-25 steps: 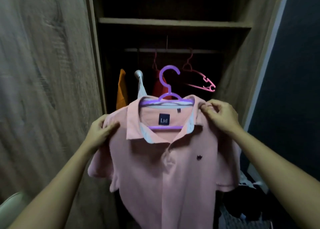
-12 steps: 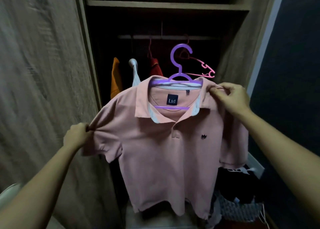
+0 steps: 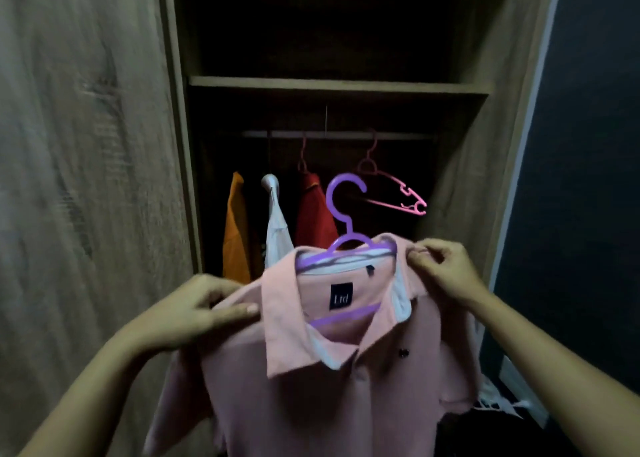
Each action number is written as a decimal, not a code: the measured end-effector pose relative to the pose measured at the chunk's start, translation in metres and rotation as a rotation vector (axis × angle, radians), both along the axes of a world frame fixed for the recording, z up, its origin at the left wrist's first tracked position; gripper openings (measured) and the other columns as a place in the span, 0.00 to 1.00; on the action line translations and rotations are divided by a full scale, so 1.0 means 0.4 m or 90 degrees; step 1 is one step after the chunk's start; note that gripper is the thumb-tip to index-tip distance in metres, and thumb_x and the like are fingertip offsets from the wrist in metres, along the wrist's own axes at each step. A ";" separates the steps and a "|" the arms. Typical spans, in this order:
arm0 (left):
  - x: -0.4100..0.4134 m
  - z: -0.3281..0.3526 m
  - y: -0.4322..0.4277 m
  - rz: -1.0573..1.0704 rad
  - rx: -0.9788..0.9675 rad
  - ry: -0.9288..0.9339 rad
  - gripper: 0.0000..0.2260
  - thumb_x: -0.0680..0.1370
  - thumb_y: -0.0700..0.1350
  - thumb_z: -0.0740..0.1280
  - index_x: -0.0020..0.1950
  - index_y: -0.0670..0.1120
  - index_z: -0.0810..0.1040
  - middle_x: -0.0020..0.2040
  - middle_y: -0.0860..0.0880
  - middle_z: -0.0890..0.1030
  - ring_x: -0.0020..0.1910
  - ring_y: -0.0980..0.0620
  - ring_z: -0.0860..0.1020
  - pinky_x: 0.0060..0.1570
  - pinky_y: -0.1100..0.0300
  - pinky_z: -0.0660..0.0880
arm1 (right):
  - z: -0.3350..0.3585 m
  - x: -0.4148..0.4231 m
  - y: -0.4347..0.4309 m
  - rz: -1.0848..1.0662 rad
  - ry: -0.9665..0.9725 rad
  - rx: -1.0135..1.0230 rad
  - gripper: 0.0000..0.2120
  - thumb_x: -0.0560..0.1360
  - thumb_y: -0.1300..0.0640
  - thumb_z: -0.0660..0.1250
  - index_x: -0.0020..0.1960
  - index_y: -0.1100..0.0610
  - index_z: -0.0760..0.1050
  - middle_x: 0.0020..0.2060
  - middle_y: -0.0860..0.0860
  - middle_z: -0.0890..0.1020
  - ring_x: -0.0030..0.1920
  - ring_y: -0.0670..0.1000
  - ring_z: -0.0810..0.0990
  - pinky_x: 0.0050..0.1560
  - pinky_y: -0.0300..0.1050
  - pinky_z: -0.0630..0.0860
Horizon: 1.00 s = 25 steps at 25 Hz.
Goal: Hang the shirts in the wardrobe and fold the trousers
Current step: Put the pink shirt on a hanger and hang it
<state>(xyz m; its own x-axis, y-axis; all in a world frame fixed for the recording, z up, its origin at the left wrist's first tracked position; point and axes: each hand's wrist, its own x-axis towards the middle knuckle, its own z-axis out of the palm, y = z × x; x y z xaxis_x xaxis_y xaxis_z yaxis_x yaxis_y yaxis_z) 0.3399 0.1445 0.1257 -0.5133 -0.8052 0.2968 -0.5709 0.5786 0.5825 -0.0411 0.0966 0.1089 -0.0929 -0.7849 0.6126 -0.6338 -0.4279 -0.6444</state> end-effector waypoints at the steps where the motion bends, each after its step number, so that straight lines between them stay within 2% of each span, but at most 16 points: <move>1: -0.016 -0.002 0.016 0.027 -0.029 0.014 0.25 0.68 0.65 0.64 0.44 0.45 0.82 0.39 0.45 0.83 0.36 0.59 0.76 0.37 0.55 0.75 | -0.002 0.005 -0.016 -0.012 -0.003 0.010 0.16 0.61 0.33 0.66 0.43 0.40 0.80 0.38 0.39 0.83 0.41 0.40 0.79 0.48 0.45 0.76; 3: -0.068 -0.014 0.026 0.146 -0.090 0.069 0.24 0.68 0.65 0.62 0.40 0.44 0.81 0.35 0.46 0.81 0.32 0.56 0.76 0.35 0.57 0.71 | 0.005 0.047 -0.047 -0.073 -0.031 0.008 0.20 0.65 0.42 0.69 0.55 0.48 0.78 0.49 0.48 0.82 0.49 0.49 0.79 0.55 0.47 0.74; 5: -0.144 -0.024 0.008 0.237 -0.114 0.134 0.21 0.69 0.61 0.61 0.40 0.44 0.81 0.34 0.46 0.82 0.36 0.51 0.79 0.34 0.59 0.70 | 0.013 0.120 -0.060 -0.069 -0.080 -0.022 0.17 0.71 0.56 0.69 0.59 0.55 0.74 0.49 0.52 0.78 0.48 0.51 0.77 0.54 0.48 0.74; 6: -0.183 -0.030 -0.005 0.260 -0.124 0.143 0.21 0.69 0.60 0.60 0.41 0.44 0.81 0.35 0.45 0.83 0.38 0.49 0.79 0.35 0.59 0.70 | 0.020 0.161 -0.053 -0.034 -0.085 -0.016 0.13 0.74 0.57 0.67 0.57 0.56 0.74 0.47 0.52 0.78 0.45 0.51 0.77 0.53 0.47 0.74; 7: -0.223 -0.037 -0.022 0.272 -0.138 0.128 0.21 0.70 0.59 0.59 0.44 0.45 0.82 0.38 0.44 0.83 0.42 0.47 0.80 0.37 0.58 0.71 | 0.023 0.199 -0.046 0.001 -0.083 0.042 0.10 0.76 0.54 0.64 0.56 0.55 0.75 0.46 0.51 0.79 0.45 0.50 0.78 0.54 0.47 0.74; 9: -0.300 -0.051 -0.046 0.301 -0.174 0.020 0.20 0.74 0.60 0.58 0.48 0.46 0.80 0.45 0.43 0.83 0.49 0.43 0.79 0.43 0.53 0.71 | 0.034 0.243 -0.034 0.073 -0.153 0.206 0.12 0.78 0.47 0.60 0.50 0.54 0.76 0.41 0.48 0.79 0.45 0.48 0.77 0.57 0.45 0.71; 11: -0.373 -0.055 -0.050 0.336 -0.192 -0.082 0.17 0.79 0.57 0.56 0.49 0.46 0.77 0.49 0.42 0.82 0.53 0.39 0.77 0.46 0.51 0.70 | 0.044 0.239 -0.061 0.112 -0.280 0.288 0.16 0.78 0.48 0.60 0.37 0.55 0.75 0.32 0.48 0.77 0.36 0.47 0.75 0.50 0.45 0.71; 13: -0.432 -0.046 -0.047 0.272 -0.149 -0.074 0.21 0.79 0.61 0.52 0.40 0.47 0.74 0.45 0.42 0.81 0.50 0.39 0.77 0.46 0.49 0.72 | 0.052 0.212 -0.098 0.122 -0.345 0.292 0.14 0.75 0.50 0.64 0.33 0.55 0.74 0.31 0.51 0.78 0.33 0.48 0.76 0.42 0.43 0.73; 15: -0.451 -0.017 -0.066 0.193 -0.020 0.020 0.30 0.74 0.70 0.47 0.31 0.47 0.72 0.34 0.45 0.80 0.43 0.42 0.79 0.45 0.50 0.74 | 0.054 0.170 -0.127 0.131 -0.301 0.278 0.06 0.73 0.55 0.68 0.40 0.57 0.75 0.33 0.53 0.77 0.34 0.48 0.76 0.36 0.38 0.73; 16: -0.448 -0.003 -0.088 0.183 0.021 0.079 0.34 0.71 0.73 0.46 0.29 0.47 0.73 0.30 0.48 0.79 0.40 0.44 0.79 0.44 0.51 0.75 | 0.053 0.145 -0.135 0.156 -0.282 0.277 0.05 0.71 0.58 0.69 0.45 0.59 0.75 0.34 0.53 0.77 0.34 0.48 0.76 0.33 0.37 0.72; 18: -0.435 0.015 -0.169 0.238 -0.041 0.149 0.30 0.71 0.72 0.50 0.30 0.49 0.75 0.27 0.52 0.79 0.35 0.49 0.79 0.42 0.52 0.76 | 0.056 0.100 -0.150 0.162 -0.231 0.299 0.11 0.69 0.65 0.71 0.49 0.59 0.73 0.37 0.53 0.77 0.37 0.48 0.75 0.33 0.34 0.72; 20: -0.434 0.022 -0.265 0.345 -0.145 0.118 0.18 0.74 0.63 0.58 0.36 0.51 0.77 0.32 0.52 0.80 0.41 0.49 0.81 0.42 0.55 0.75 | 0.065 0.068 -0.174 0.134 -0.175 0.303 0.17 0.68 0.68 0.70 0.55 0.59 0.73 0.39 0.50 0.77 0.37 0.45 0.76 0.34 0.31 0.72; 22: -0.452 0.026 -0.364 0.429 -0.165 0.066 0.11 0.75 0.57 0.61 0.46 0.52 0.78 0.44 0.49 0.82 0.50 0.45 0.79 0.47 0.54 0.72 | 0.084 0.049 -0.216 0.173 -0.205 0.288 0.16 0.68 0.66 0.69 0.54 0.59 0.74 0.37 0.48 0.78 0.34 0.41 0.77 0.33 0.29 0.73; 23: -0.465 0.024 -0.415 0.450 -0.150 0.035 0.11 0.75 0.56 0.61 0.53 0.54 0.77 0.52 0.46 0.80 0.55 0.42 0.78 0.51 0.52 0.71 | 0.099 0.044 -0.240 0.194 -0.220 0.274 0.14 0.67 0.64 0.69 0.51 0.56 0.74 0.34 0.46 0.78 0.30 0.39 0.77 0.31 0.28 0.73; 25: -0.487 0.013 -0.503 0.444 -0.123 -0.026 0.19 0.76 0.55 0.61 0.67 0.56 0.68 0.69 0.42 0.67 0.62 0.37 0.72 0.58 0.48 0.69 | 0.140 0.041 -0.289 0.217 -0.236 0.258 0.10 0.65 0.63 0.66 0.45 0.54 0.74 0.25 0.42 0.78 0.24 0.36 0.76 0.27 0.27 0.72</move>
<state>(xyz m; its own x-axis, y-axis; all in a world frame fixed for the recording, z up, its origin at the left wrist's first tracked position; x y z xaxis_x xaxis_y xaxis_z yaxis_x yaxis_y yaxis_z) 0.1450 -0.0565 0.1310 0.0870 -0.8841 0.4590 -0.8638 0.1626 0.4770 -0.0246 -0.0190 0.1650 0.0539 -0.9701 0.2368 -0.2089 -0.2428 -0.9473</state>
